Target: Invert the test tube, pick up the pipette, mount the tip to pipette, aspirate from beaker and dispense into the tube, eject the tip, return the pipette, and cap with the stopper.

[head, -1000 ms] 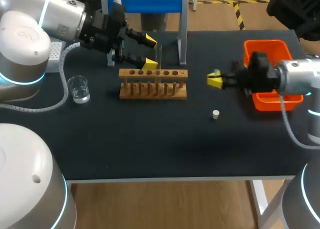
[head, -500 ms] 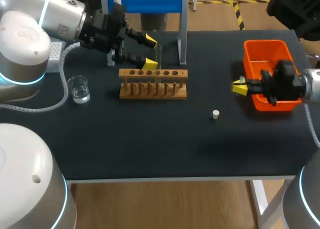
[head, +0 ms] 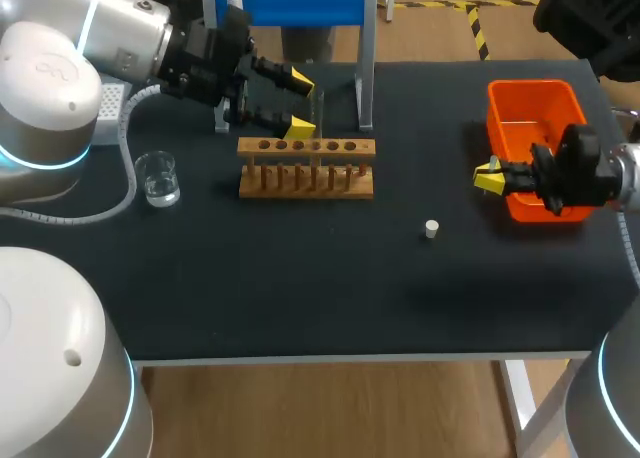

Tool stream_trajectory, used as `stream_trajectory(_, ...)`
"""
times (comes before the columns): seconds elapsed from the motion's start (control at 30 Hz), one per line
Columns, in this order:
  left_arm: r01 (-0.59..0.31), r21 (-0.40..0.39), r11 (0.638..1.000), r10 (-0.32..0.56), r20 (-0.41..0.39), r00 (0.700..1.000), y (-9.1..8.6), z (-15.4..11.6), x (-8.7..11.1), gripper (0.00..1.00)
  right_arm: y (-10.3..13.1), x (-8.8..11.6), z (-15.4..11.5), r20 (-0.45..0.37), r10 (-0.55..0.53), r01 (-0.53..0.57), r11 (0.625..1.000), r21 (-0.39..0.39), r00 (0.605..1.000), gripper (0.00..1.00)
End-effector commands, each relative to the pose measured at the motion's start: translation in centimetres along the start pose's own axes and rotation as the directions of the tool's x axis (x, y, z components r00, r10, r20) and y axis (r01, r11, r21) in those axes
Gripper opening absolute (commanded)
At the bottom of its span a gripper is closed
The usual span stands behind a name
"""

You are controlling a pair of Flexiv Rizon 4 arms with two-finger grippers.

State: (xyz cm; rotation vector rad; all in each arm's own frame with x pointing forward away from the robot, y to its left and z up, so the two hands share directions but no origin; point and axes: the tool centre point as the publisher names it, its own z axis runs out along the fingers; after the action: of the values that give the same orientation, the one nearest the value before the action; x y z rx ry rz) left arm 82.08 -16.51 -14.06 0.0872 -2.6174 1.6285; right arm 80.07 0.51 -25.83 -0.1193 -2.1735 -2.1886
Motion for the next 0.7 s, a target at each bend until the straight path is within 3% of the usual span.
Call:
stream_trajectory(0.03,0.0,0.001,1.0,0.0,0.002,1.0,0.0,0.1,0.0,1.0,0.1,0.1,-0.1,0.001,-0.001,0.001,1.0,0.0,1.0,0.0)
stream_trajectory(0.6,0.0,0.001,1.0,0.0,0.002,1.0,0.0,0.1,0.0,1.0,0.1,0.1,-0.1,0.001,-0.001,0.001,1.0,0.0,1.0,0.0)
stream_trajectory(0.7,0.013,0.03,0.999,-0.015,0.065,0.998,1.1,-2.1,-1.2,1.0,0.1,0.1,-0.1,0.001,-0.001,0.001,1.0,0.0,1.0,0.0)
